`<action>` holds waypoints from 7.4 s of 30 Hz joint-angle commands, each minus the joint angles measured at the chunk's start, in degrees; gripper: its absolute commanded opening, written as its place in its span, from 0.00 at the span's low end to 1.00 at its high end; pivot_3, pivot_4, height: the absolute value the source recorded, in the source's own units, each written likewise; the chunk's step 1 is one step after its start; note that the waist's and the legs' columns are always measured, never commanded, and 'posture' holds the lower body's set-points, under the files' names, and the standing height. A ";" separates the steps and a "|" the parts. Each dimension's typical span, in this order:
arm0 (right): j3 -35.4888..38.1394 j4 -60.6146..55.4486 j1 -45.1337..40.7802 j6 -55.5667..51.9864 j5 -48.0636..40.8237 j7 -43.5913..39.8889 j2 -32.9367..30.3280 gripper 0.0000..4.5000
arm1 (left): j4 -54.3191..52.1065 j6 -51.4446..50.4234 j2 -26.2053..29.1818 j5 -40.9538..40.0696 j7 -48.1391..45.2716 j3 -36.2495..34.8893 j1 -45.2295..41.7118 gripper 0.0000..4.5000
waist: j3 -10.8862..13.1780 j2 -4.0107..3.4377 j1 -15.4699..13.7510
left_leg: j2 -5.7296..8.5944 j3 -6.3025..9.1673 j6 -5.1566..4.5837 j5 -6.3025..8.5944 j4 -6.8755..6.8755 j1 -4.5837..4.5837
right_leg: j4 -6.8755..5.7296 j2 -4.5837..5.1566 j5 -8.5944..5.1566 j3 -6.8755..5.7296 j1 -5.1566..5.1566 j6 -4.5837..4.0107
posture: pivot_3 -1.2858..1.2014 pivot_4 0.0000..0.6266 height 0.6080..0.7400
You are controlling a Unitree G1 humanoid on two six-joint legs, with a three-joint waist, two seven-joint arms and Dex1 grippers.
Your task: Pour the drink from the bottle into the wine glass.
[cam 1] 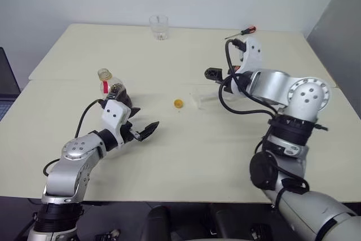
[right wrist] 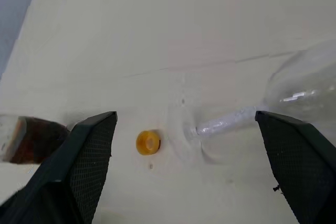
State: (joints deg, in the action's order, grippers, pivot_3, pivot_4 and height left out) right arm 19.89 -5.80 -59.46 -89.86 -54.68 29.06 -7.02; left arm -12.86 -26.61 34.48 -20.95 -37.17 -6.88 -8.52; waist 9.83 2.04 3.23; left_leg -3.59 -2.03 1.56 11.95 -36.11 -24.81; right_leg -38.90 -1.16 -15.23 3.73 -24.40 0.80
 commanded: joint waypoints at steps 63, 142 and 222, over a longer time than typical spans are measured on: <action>-12.34 4.23 20.62 55.07 -47.73 44.22 12.22 1.00 | -0.22 1.25 -0.48 1.40 -0.95 1.00 -0.94 1.00 | -0.05 0.02 1.52 | -0.10 0.21 -0.03 -0.03 0.01 0.03 | -0.06 0.24 -0.11 -0.02 0.09 -0.05 | 0.52 0.24 1.00; -25.99 54.39 4.55 104.23 48.63 -28.33 11.64 0.03 | -1.13 2.92 -3.65 -0.37 1.21 -1.90 -3.40 1.00 | -0.03 0.01 1.31 | -0.02 0.07 0.01 -0.05 0.02 0.05 | -0.13 0.24 -0.09 0.03 0.04 -0.07 | 0.52 0.24 1.00; -26.13 6.33 35.82 76.46 51.35 -59.82 -6.43 0.99 | -3.20 6.97 -8.24 -2.45 8.02 -8.80 5.13 1.00 | -0.11 0.19 -0.06 | -0.01 0.08 0.14 -0.11 0.03 0.95 | -0.09 0.25 -0.24 0.08 0.88 0.22 | 0.52 0.24 1.00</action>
State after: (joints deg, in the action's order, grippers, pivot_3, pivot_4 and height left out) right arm -7.78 5.14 -23.22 -12.49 -1.20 -28.68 -12.71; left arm -15.08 -22.57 26.48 -24.19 -30.15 -14.16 -3.45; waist 9.71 2.23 3.17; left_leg -3.60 -1.95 1.70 11.84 -36.08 -23.85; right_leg -38.99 -0.91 -15.47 3.82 -23.51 1.03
